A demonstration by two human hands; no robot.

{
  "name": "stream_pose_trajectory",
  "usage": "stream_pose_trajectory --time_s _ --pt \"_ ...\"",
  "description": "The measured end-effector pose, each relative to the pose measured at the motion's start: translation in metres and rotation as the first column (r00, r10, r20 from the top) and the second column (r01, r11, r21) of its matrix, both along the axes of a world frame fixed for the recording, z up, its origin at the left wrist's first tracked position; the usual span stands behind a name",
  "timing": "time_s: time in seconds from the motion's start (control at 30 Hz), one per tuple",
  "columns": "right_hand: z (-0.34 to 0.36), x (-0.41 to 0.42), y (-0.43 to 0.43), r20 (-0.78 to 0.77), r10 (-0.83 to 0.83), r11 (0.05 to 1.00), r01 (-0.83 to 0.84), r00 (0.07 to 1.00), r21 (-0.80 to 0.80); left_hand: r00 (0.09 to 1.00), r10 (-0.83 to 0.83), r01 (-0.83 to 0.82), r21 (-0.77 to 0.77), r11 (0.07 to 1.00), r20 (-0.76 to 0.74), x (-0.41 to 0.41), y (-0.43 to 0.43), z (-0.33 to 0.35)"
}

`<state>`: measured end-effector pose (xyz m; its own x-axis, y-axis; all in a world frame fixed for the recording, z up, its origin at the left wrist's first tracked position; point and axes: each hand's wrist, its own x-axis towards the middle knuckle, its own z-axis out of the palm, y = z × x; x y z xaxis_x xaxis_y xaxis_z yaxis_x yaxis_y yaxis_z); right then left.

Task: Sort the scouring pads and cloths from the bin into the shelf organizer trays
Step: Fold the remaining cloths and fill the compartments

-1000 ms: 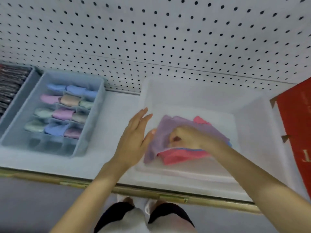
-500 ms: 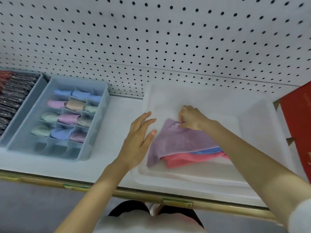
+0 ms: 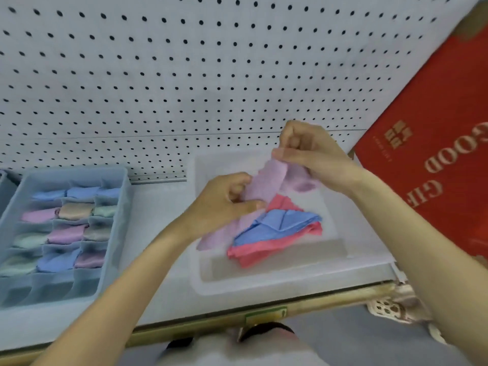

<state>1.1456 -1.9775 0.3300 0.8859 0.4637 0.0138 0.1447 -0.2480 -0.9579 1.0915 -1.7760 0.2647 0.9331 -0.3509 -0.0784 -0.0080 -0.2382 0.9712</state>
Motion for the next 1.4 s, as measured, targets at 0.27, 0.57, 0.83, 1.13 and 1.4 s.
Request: stream_pose_trajectory --time_s 0.27,0.57,0.83,1.13,1.4 --pt "0.045 0.002 -0.067 0.199 -0.469 0.882 0.444 0.860 0.159 1.000 0.006 -0.006 0.016 1.000 -0.021 0.007 0.040 0.064" --pt "0.039 -0.021 -0.115 0.275 -0.249 0.936 0.304 0.929 -0.178 0.993 0.108 -0.116 -0.171 0.978 -0.057 0.018 0.021 0.104" --pt "0.030 -0.019 -0.141 -0.219 0.278 0.816 -0.350 0.935 -0.459 0.965 0.121 -0.136 0.049 0.989 0.233 0.008 -0.031 0.133" --pt "0.032 -0.035 -0.042 -0.210 0.281 0.943 -0.230 0.936 0.239 0.979 -0.052 0.026 0.131 0.991 0.199 -0.002 -0.047 0.137" --pt "0.048 -0.046 -0.012 -0.173 0.066 0.958 -0.014 0.983 0.286 0.998 0.054 -0.050 -0.119 0.992 0.036 -0.023 -0.019 0.088"
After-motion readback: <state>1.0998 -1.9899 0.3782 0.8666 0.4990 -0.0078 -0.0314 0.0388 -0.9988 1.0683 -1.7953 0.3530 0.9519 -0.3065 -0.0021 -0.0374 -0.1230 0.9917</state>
